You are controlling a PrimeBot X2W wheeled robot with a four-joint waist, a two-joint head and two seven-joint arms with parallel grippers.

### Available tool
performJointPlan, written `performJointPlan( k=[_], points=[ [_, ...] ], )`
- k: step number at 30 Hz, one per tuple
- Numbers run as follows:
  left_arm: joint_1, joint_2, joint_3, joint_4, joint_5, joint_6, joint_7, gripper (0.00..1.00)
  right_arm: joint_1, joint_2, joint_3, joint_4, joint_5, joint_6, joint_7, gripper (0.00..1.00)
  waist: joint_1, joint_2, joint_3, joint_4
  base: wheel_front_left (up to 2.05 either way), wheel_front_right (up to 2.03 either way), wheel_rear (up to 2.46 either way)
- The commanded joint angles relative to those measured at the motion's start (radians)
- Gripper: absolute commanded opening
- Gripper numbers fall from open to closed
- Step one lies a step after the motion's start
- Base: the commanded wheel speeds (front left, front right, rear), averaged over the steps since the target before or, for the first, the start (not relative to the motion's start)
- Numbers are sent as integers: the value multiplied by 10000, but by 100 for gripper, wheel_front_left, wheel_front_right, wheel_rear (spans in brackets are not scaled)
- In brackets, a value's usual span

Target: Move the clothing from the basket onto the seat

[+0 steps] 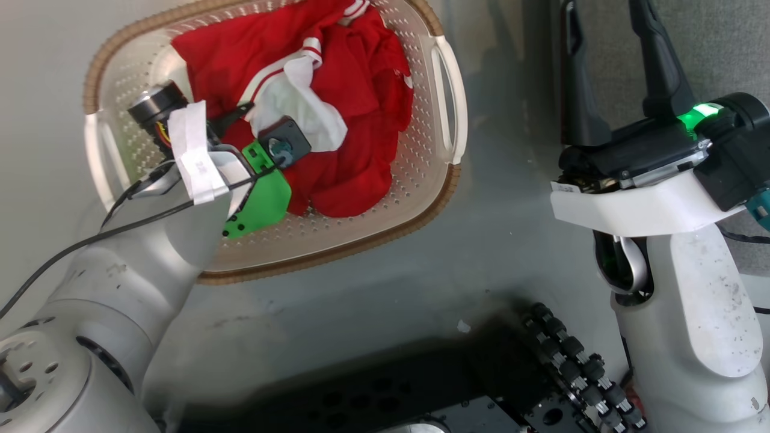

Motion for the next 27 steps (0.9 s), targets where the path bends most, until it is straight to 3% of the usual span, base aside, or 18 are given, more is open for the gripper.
performJointPlan(
  k=[1,10,11,12,14,21,27],
  points=[
    [-143,135,-35,90,32,-21,163,100,-223,5,52,-83,-20,1,-31,100,-1,0,408,-307,0,0,0],
    [-330,266,-95,297,247,52,422,100,-43,22,85,-94,-71,1,-31,100,-1,0,548,-286,0,0,0],
    [-341,244,-101,301,290,152,386,95,-34,21,63,-90,-66,1,-31,100,-1,0,551,-273,0,0,0],
    [-366,235,-101,307,331,259,313,55,-30,21,49,-90,-60,1,-31,100,-1,0,555,-260,0,0,0],
    [-409,214,-104,324,371,473,201,1,-59,22,43,-82,-36,1,-31,100,-1,0,555,-235,0,0,0],
    [-264,88,-11,336,200,1171,-466,0,-185,19,148,84,6,1,-31,100,-1,0,89,-103,0,0,0],
    [477,-94,283,347,-237,1414,-1213,0,79,13,393,393,-163,-1,-31,100,-1,0,-1206,68,0,0,0]
  ],
)
